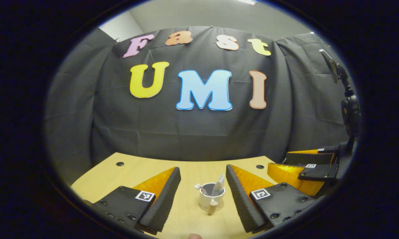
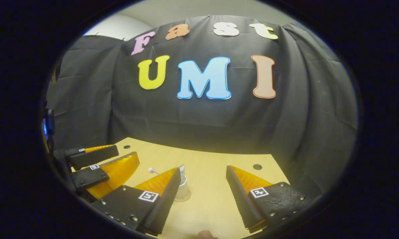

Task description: Put the toothbrush and toothpaste on the desktop into the cup, then pick up the cup and place it on the coaster on the desktop.

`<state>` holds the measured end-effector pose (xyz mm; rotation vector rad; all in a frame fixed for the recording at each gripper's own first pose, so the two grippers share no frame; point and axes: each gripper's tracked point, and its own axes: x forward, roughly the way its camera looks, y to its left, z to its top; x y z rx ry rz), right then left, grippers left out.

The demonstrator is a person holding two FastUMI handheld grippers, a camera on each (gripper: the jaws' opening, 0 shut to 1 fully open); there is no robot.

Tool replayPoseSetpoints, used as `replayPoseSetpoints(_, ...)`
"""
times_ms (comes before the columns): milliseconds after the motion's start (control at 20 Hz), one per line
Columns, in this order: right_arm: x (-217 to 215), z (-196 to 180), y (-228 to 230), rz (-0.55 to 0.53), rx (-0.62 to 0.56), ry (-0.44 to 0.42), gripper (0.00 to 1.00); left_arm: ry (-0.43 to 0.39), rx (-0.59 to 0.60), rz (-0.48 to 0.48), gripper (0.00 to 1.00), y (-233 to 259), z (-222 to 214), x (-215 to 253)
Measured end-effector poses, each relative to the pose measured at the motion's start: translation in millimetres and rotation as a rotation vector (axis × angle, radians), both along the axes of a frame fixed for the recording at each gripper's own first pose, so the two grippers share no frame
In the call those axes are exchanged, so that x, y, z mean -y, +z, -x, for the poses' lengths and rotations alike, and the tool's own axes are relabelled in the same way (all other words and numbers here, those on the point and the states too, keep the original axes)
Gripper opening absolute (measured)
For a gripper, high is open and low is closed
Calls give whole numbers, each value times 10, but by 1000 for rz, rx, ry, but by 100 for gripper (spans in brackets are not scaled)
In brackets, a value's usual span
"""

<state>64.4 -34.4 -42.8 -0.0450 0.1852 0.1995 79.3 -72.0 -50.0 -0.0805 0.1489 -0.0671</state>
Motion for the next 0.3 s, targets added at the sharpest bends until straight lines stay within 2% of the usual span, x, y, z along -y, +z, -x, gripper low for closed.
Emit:
replayPoseSetpoints(100,-71,79,115,13,37,14,85,32,20,16,96,65,62,-156)
replayPoseSetpoints(250,-216,115,356,34,116,11,84,50,67,-19,96,283,184,-326)
replayPoseSetpoints(300,-317,103,366,28,118,20,85,51,98,-19,82,376,204,-365)
